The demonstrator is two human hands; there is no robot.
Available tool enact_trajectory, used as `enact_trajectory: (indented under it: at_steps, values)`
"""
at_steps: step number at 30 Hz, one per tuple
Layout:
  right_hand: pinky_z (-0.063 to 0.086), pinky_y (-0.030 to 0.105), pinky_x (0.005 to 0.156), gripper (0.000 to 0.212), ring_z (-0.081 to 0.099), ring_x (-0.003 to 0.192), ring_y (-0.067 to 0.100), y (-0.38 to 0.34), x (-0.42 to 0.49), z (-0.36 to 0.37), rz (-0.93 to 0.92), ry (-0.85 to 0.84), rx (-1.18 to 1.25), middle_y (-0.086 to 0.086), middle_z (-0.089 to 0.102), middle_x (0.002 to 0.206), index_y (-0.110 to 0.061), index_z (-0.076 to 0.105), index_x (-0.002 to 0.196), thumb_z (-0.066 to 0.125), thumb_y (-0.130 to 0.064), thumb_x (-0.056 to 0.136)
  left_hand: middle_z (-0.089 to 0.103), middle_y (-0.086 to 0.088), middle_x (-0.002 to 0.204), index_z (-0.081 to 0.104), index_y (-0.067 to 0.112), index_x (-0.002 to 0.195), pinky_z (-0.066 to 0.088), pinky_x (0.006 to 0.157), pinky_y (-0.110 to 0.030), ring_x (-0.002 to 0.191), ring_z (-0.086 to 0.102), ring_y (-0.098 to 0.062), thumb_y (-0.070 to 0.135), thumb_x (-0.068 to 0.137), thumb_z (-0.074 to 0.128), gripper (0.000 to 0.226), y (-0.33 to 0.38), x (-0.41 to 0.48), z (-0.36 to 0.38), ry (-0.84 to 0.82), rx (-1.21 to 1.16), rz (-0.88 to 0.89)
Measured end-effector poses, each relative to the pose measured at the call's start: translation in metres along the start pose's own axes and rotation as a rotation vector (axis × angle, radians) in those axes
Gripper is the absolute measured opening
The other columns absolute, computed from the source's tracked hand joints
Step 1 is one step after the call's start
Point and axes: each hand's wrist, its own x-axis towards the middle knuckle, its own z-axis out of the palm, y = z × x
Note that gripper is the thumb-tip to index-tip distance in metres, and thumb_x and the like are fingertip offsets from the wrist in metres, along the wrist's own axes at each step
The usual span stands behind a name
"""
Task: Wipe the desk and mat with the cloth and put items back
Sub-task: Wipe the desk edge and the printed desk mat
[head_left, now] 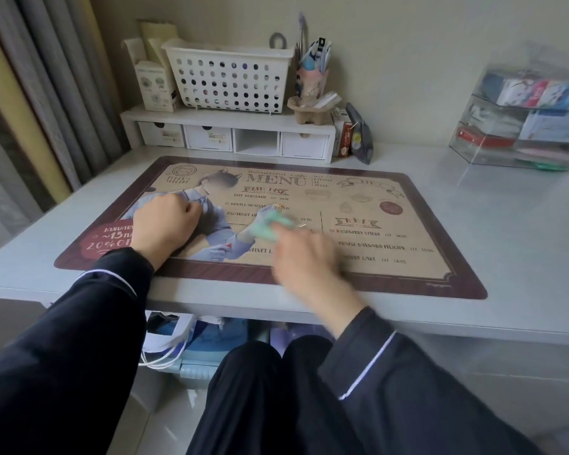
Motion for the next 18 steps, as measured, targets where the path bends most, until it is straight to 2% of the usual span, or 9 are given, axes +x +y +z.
enact_trajectory:
  at_steps: [3, 5, 6, 8, 11, 13, 15, 18]
  values:
    - [0.042, 0.031, 0.061, 0.032, 0.063, 0.079, 0.030, -0.044, -0.053, 0.002, -0.347, 0.088, 0.142, 0.005, 0.066, 0.098, -0.031, 0.056, 0.120, 0.049, -0.023, 0.089, 0.048, -0.011, 0.072, 0.050, 0.011, 0.071, 0.042, 0.065, -0.035, 0.070, 0.047, -0.029, 0.033, 0.091, 0.043, 0.031, -0.001, 0.000, -0.001, -0.016, -0.023, 0.007]
    - [0.045, 0.034, 0.063, 0.033, 0.061, 0.086, 0.028, -0.030, -0.068, -0.003, -0.399, 0.117, 0.202, 0.005, 0.067, 0.103, -0.029, 0.059, 0.121, 0.047, -0.029, 0.091, 0.049, -0.011, 0.071, 0.051, 0.011, 0.070, 0.042, 0.064, -0.034, 0.068, 0.047, -0.028, 0.034, 0.091, 0.043, 0.032, -0.002, -0.001, -0.002, -0.016, -0.034, 0.014]
    - [0.047, 0.036, 0.072, 0.036, 0.057, 0.095, 0.027, -0.010, -0.068, -0.006, -0.345, 0.123, 0.195, 0.005, 0.064, 0.111, -0.032, 0.056, 0.126, 0.044, -0.032, 0.092, 0.049, -0.011, 0.070, 0.052, 0.010, 0.070, 0.042, 0.064, -0.035, 0.067, 0.047, -0.028, 0.034, 0.091, 0.043, 0.033, -0.001, -0.002, -0.003, -0.017, -0.039, 0.018]
    - [0.039, 0.039, 0.089, 0.042, 0.047, 0.110, 0.025, 0.043, -0.058, -0.010, -0.148, 0.129, 0.092, 0.006, 0.057, 0.125, -0.038, 0.046, 0.138, 0.039, -0.038, 0.096, 0.049, -0.011, 0.070, 0.054, 0.009, 0.071, 0.044, 0.065, -0.035, 0.067, 0.047, -0.028, 0.034, 0.091, 0.042, 0.035, -0.002, -0.002, -0.003, -0.023, -0.036, 0.017]
    - [0.029, 0.040, 0.094, 0.047, 0.038, 0.113, 0.027, 0.123, -0.042, -0.030, 0.206, 0.044, -0.066, 0.008, 0.049, 0.131, -0.041, 0.033, 0.145, 0.032, -0.042, 0.099, 0.051, -0.012, 0.072, 0.058, 0.007, 0.076, 0.046, 0.068, -0.036, 0.069, 0.049, -0.029, 0.035, 0.091, 0.041, 0.036, -0.001, -0.002, -0.004, -0.030, -0.028, 0.013]
    - [0.028, 0.043, 0.096, 0.047, 0.035, 0.116, 0.029, 0.136, -0.039, -0.036, 0.310, 0.016, -0.058, 0.008, 0.046, 0.134, -0.038, 0.034, 0.145, 0.030, -0.039, 0.099, 0.055, -0.015, 0.076, 0.060, 0.006, 0.081, 0.048, 0.070, -0.037, 0.072, 0.053, -0.032, 0.035, 0.092, 0.041, 0.036, 0.000, -0.001, -0.004, -0.035, -0.021, 0.020]
    - [0.027, 0.046, 0.101, 0.045, 0.034, 0.122, 0.029, 0.112, -0.042, -0.032, 0.267, -0.003, -0.047, 0.006, 0.042, 0.142, -0.038, 0.033, 0.144, 0.030, -0.036, 0.099, 0.060, -0.019, 0.080, 0.061, 0.006, 0.085, 0.049, 0.070, -0.038, 0.075, 0.056, -0.034, 0.035, 0.092, 0.040, 0.037, 0.000, -0.001, -0.004, -0.033, -0.020, 0.025]
    - [0.027, 0.048, 0.101, 0.045, 0.035, 0.125, 0.029, 0.039, -0.062, -0.010, 0.041, 0.031, 0.037, 0.002, 0.040, 0.145, -0.041, 0.035, 0.141, 0.038, -0.034, 0.097, 0.060, -0.019, 0.079, 0.061, 0.007, 0.082, 0.048, 0.066, -0.036, 0.071, 0.055, -0.033, 0.036, 0.093, 0.041, 0.037, -0.001, -0.002, -0.003, -0.021, -0.013, 0.029]
